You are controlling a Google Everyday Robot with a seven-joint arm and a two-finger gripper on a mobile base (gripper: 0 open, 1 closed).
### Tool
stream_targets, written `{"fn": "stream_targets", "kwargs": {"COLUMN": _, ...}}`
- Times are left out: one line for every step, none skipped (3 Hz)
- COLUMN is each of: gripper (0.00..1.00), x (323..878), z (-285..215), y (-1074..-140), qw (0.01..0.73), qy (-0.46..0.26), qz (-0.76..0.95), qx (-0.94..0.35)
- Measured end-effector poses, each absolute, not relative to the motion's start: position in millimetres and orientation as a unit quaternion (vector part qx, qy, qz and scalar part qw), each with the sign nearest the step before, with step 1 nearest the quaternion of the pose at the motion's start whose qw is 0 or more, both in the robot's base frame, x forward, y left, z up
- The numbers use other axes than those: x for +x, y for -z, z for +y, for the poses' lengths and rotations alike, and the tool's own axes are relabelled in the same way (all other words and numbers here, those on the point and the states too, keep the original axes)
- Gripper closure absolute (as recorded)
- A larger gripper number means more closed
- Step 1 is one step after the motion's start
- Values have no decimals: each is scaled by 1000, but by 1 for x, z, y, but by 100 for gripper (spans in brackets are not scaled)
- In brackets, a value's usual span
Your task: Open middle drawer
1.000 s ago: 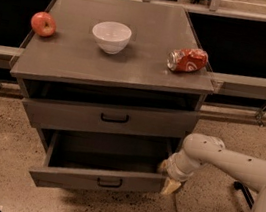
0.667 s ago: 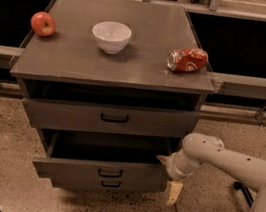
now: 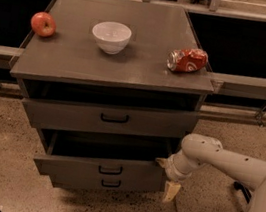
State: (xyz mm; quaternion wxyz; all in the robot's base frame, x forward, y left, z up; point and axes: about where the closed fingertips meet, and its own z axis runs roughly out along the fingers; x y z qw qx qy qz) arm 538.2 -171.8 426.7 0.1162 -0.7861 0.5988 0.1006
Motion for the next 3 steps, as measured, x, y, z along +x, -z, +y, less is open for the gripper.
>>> {"fn": "stream_targets", "kwargs": {"gripper": 42, "x": 522, "z": -172, "y": -428, "qw": 114, "qy": -108, "qz": 593, "qx": -790}}
{"fn": "stream_targets", "kwargs": {"gripper": 69, "x": 505, "z": -172, "y": -434, "qw": 120, "qy": -110, "qz": 588, "qx": -792}}
{"fn": "stream_targets", "kwargs": {"gripper": 55, "x": 505, "z": -172, "y": -434, "qw": 120, "qy": -110, "qz": 588, "qx": -792}}
